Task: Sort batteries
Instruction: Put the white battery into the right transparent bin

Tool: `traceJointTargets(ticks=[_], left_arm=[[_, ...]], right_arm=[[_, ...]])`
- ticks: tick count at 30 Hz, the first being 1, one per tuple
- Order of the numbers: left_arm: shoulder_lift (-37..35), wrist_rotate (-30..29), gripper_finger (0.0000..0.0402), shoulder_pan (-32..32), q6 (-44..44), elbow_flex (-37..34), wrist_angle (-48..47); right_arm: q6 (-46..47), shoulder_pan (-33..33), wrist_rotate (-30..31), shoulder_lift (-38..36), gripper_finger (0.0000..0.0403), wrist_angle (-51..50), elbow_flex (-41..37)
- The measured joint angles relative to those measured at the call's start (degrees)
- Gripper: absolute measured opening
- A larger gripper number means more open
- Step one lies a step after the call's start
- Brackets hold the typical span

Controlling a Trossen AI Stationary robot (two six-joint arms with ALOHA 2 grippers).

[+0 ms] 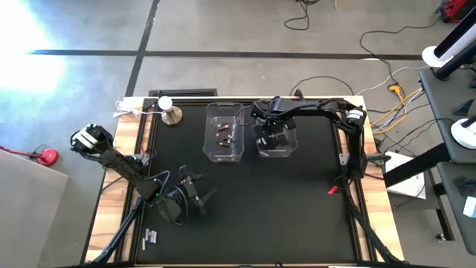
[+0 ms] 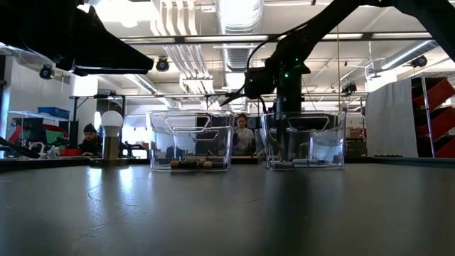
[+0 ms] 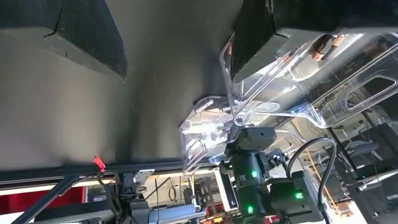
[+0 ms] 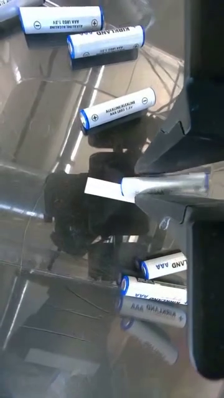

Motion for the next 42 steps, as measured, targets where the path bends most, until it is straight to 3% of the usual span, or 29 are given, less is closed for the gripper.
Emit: traceJointTargets(ticks=[10, 17, 20, 24, 30, 32, 35, 37, 40, 42], left_arm=[[-0.1, 0.0, 0.026, -1.1, 0.2, 0.0, -0.4], [-1.0, -2.8, 0.026, -2.2, 2.0, 0.0, -0.4], [-1.0, -2.8, 0.026, -2.2, 2.2, 0.0, -0.4], [-1.0, -3.1, 0.026, -2.2, 2.6, 0.0, -0.4], [-1.0, -2.9, 0.026, -2.6, 1.9, 0.0, -2.2], [-1.6, 1.7, 0.026, -3.2, 1.9, 0.0, -2.8], [-4.8, 16.7, 0.026, -5.2, 1.1, 0.9, -5.6], [-8.0, 20.6, 0.026, -6.7, -2.2, 3.0, -9.9], [-11.9, 21.9, 0.026, -9.0, -11.8, 8.0, -23.3], [-12.9, 27.9, 0.026, -10.7, -22.0, 12.3, -37.0]], right_arm=[[0.6, 0.0, 0.7, -1.5, 0.0106, -0.5, 0.1], [0.7, 4.1, 8.8, -11.5, 0.0139, -7.0, 5.3], [0.7, 10.8, 15.1, -16.3, 0.0147, -8.1, 5.5], [4.8, 25.0, 27.2, -21.5, 0.0153, -7.6, 3.9], [19.8, 50.3, 40.2, -18.9, 0.0159, -3.7, -1.7], [23.8, 57.5, 42.3, -15.9, 0.0165, 0.0, -3.7], [28.5, 64.8, 42.9, -10.1, 0.0182, 4.7, -5.2], [31.0, 67.8, 43.1, -6.4, 0.0198, 5.5, -4.9], [34.1, 70.2, 43.4, -2.3, 0.0223, 5.1, -4.0], [35.6, 70.3, 43.5, -0.2, 0.0239, 4.4, -3.7]])
